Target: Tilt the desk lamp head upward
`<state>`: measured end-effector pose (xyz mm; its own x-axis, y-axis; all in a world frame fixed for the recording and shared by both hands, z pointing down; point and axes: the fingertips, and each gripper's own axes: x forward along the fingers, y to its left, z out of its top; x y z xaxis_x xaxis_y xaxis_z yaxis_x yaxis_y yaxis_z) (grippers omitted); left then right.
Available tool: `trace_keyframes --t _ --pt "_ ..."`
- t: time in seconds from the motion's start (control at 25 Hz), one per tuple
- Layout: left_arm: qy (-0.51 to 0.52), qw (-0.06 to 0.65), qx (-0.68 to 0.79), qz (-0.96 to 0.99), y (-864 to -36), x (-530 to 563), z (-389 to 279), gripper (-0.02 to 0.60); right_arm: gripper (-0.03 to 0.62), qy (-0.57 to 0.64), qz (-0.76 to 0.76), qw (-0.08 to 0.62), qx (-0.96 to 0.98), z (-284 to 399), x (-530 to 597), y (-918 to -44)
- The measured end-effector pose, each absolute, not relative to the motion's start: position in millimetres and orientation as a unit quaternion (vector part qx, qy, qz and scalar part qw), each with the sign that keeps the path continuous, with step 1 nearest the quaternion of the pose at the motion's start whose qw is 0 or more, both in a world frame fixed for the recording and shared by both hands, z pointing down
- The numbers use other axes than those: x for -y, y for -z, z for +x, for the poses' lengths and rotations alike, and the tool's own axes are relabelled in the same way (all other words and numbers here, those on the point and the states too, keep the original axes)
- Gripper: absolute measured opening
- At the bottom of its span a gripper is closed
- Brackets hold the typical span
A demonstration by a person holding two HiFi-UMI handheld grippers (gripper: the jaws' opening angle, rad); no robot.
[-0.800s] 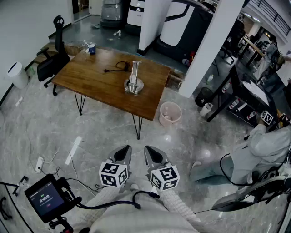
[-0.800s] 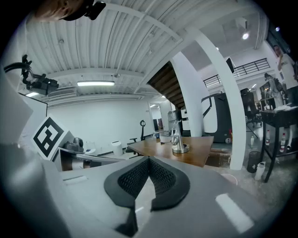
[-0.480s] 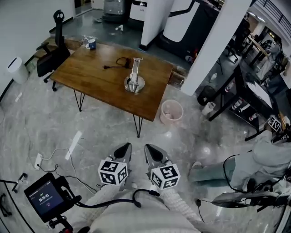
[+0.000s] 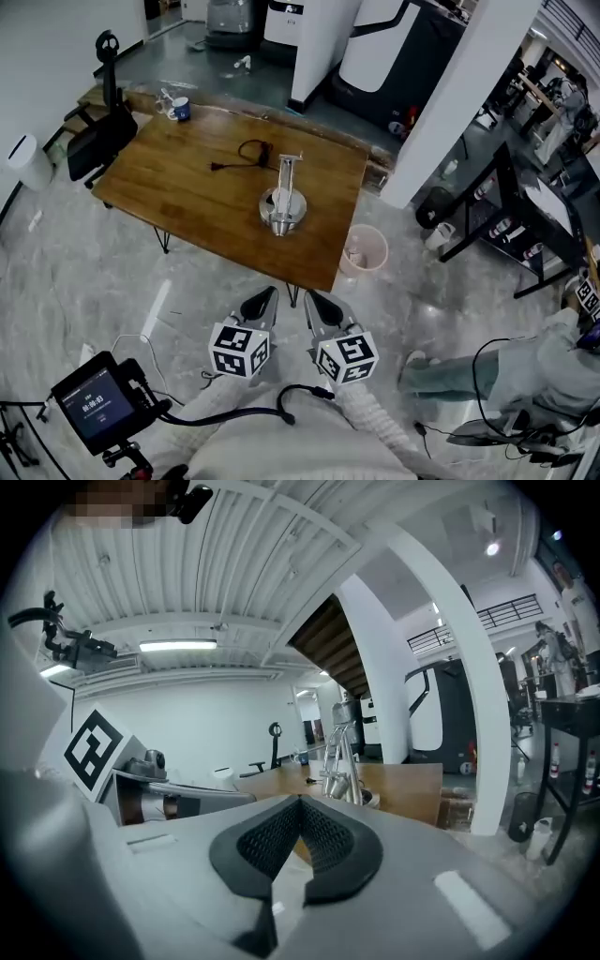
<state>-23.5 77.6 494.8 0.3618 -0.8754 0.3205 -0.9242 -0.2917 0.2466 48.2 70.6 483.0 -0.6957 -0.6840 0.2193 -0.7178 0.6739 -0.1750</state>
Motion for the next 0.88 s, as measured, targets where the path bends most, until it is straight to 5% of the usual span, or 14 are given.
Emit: trace_keyframes --t 0.88 --pt "-0.089 0.174 0.521 0.831 -478 92 -59 0.031 -0.005 -0.105 0.374 0.076 0.918 18 118 -475"
